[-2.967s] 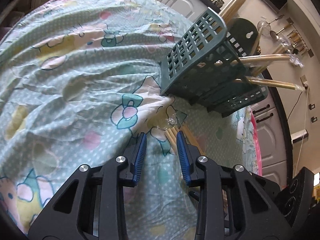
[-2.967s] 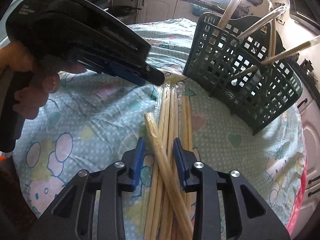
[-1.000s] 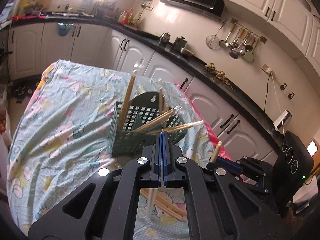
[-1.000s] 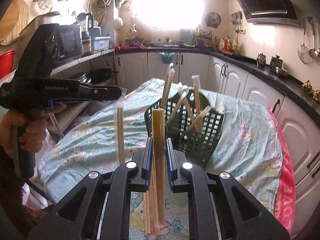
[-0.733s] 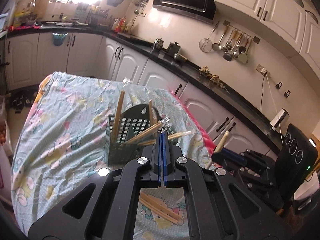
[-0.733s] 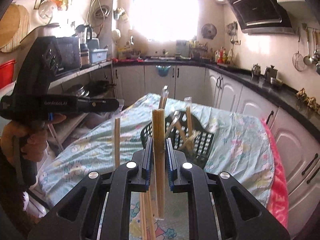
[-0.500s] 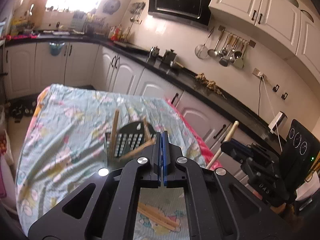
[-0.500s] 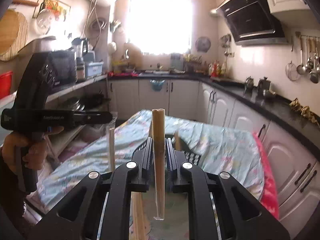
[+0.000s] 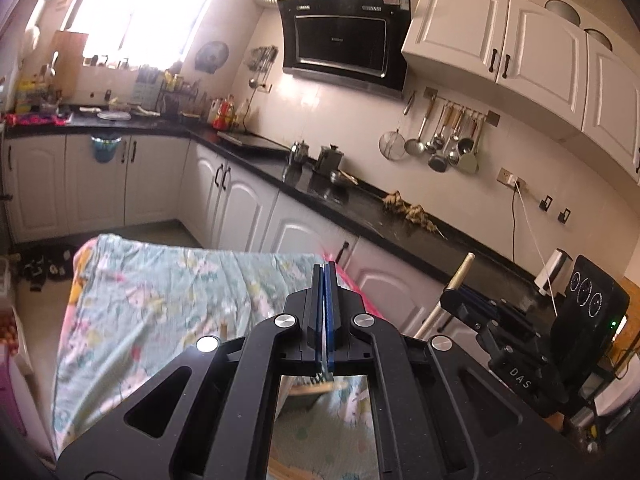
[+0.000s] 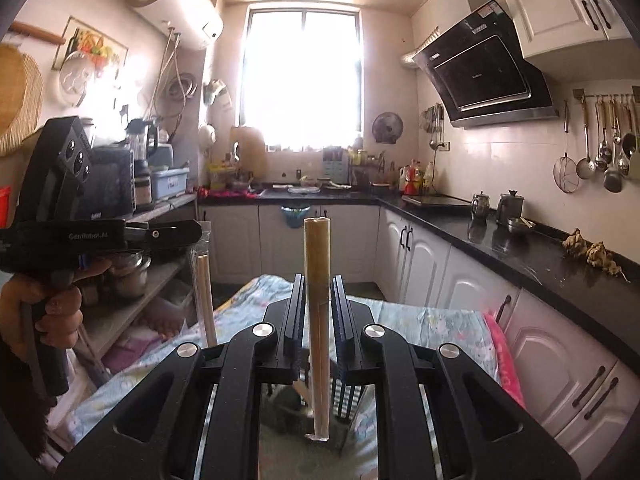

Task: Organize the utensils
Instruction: 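Lift the held chopsticks with both tools and lower them into the caddy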

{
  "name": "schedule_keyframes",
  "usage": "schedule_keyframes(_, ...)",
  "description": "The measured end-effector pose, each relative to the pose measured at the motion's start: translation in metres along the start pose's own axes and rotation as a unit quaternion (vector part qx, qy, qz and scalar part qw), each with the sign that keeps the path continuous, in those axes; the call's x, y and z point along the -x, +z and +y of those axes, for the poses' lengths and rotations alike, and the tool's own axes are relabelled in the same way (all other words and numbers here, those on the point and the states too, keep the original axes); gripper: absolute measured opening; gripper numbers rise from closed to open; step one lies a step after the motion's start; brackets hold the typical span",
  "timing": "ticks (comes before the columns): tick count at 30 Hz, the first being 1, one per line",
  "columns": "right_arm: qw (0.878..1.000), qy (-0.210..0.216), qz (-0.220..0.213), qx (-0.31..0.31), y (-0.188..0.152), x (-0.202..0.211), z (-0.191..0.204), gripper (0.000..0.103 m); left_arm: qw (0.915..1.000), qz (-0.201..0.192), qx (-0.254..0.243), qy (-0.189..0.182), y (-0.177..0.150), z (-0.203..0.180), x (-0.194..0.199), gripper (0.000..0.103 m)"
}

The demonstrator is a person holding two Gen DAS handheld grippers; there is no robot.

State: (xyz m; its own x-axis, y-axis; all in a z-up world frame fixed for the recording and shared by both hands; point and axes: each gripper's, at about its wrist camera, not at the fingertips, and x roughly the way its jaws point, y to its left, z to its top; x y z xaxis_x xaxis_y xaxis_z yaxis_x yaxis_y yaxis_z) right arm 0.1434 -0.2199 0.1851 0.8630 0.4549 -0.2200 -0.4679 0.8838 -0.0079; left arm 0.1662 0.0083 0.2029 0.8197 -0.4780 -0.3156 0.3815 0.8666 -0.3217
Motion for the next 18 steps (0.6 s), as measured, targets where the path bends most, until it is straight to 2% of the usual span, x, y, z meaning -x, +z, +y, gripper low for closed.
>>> schedule_keyframes(9, 1.0, 0.001, -0.02, -0.002, 0.022, -0.022, -0.016, 0.013, 0.9994, -0.018, 0.004, 0.031, 0.029, 0.014, -0.018, 0.0)
schedule_keyframes(18, 1.0, 0.002, -0.022, -0.002, 0.014, -0.049, -0.022, 0.013, 0.9987, -0.027, 0.011, 0.04, 0.03, 0.029, -0.039, 0.0)
